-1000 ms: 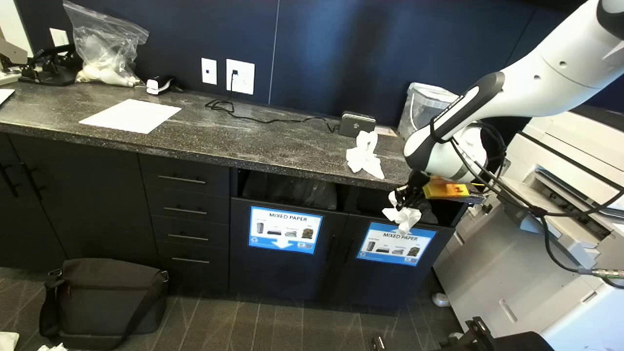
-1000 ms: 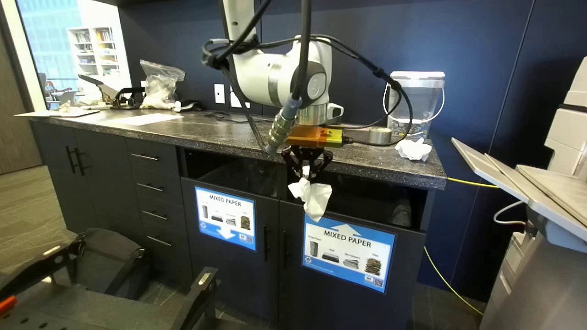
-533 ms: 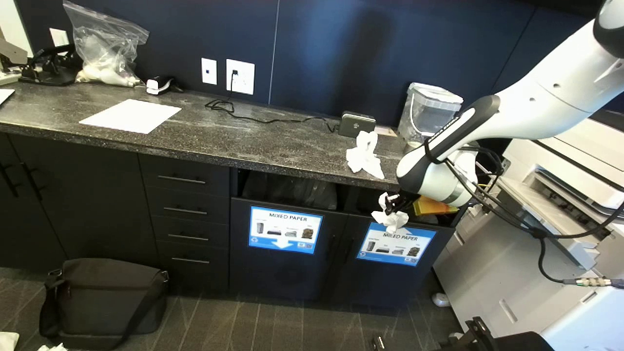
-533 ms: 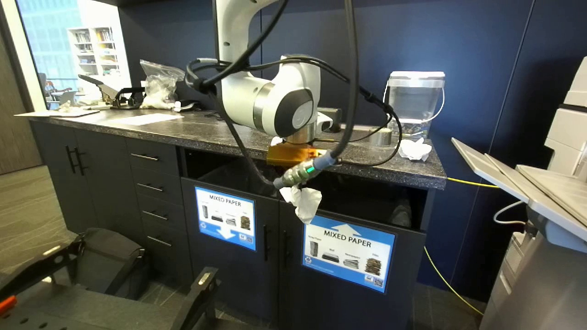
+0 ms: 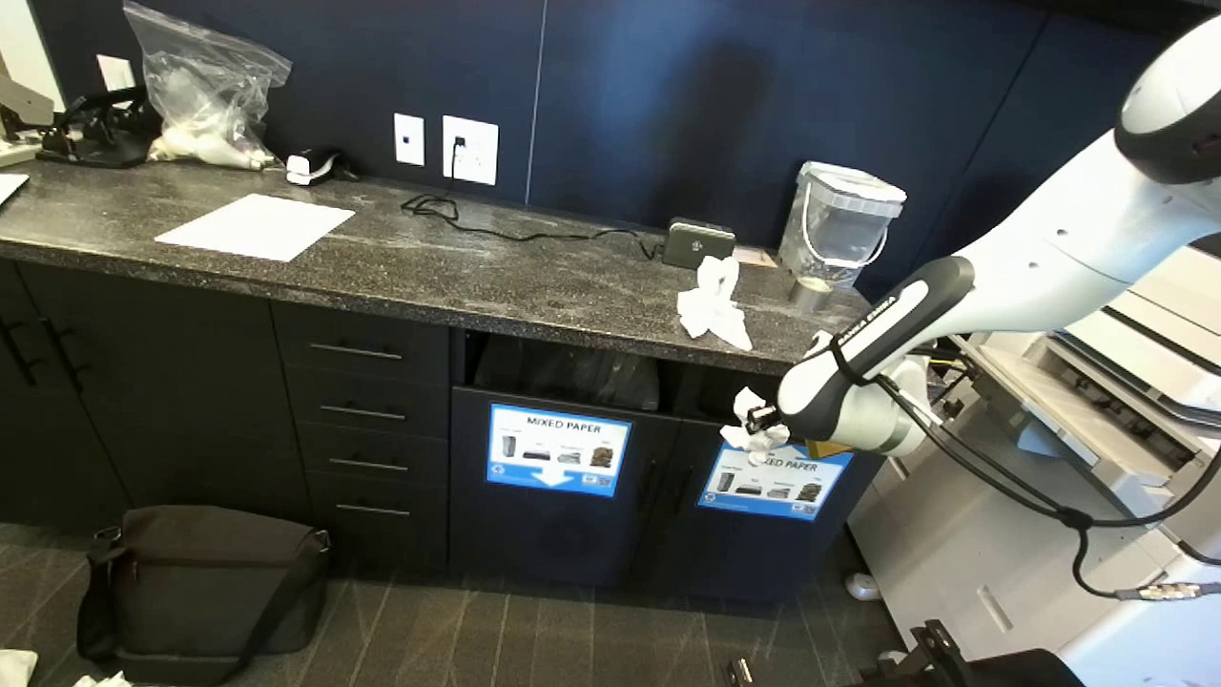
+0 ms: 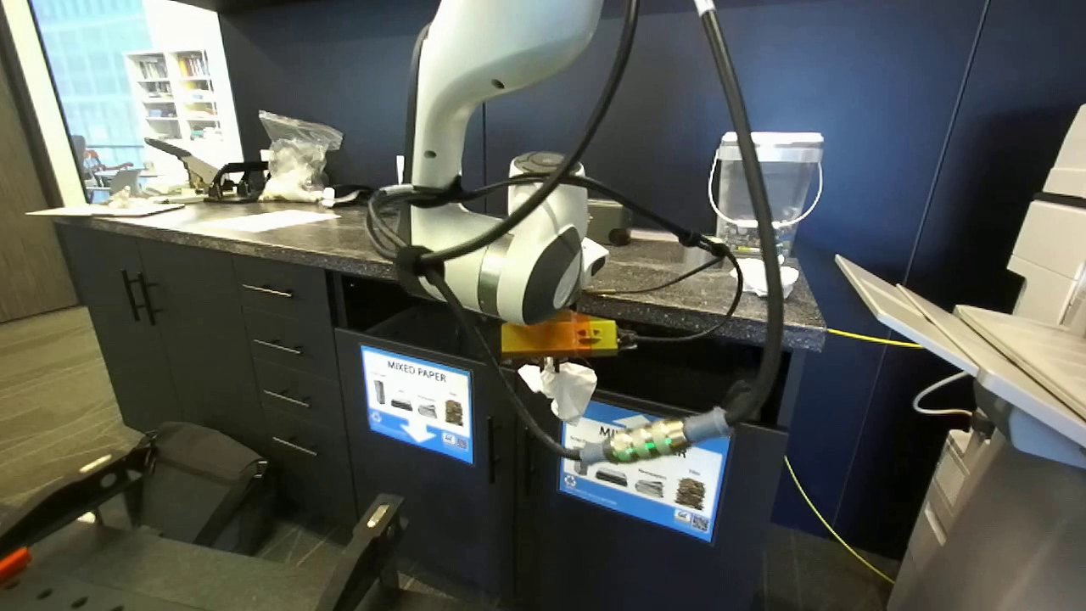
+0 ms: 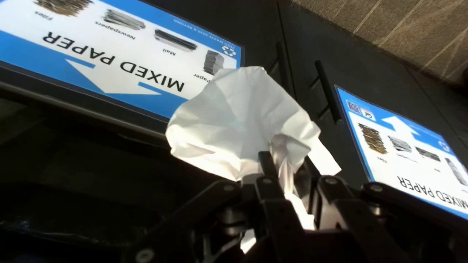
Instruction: Put the tissues inside the rubbish bin.
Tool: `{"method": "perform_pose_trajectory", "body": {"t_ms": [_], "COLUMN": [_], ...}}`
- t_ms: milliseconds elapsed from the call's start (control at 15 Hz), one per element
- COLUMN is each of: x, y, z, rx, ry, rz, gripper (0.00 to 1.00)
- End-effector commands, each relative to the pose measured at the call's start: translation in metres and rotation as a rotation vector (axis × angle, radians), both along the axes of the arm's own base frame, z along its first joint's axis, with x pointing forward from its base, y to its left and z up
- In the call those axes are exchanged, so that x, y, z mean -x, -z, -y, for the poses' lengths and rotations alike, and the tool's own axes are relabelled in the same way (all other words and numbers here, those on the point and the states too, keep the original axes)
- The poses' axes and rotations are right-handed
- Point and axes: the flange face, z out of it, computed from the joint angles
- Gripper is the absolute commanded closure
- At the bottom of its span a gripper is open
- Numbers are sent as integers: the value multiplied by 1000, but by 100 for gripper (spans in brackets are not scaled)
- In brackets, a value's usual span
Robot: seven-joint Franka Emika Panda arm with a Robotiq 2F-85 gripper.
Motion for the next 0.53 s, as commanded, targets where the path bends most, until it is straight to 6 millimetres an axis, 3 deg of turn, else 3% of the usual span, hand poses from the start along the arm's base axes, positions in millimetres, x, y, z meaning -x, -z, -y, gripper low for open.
{"method": "perform_pose_trajectory", "body": {"t_ms": [0,467], "x": [-5,-13], "y": [18,54], "z": [12,35], "rx": [-13,-58], "ry": [10,148], "rz": [128,346], "gripper": [80,80]}}
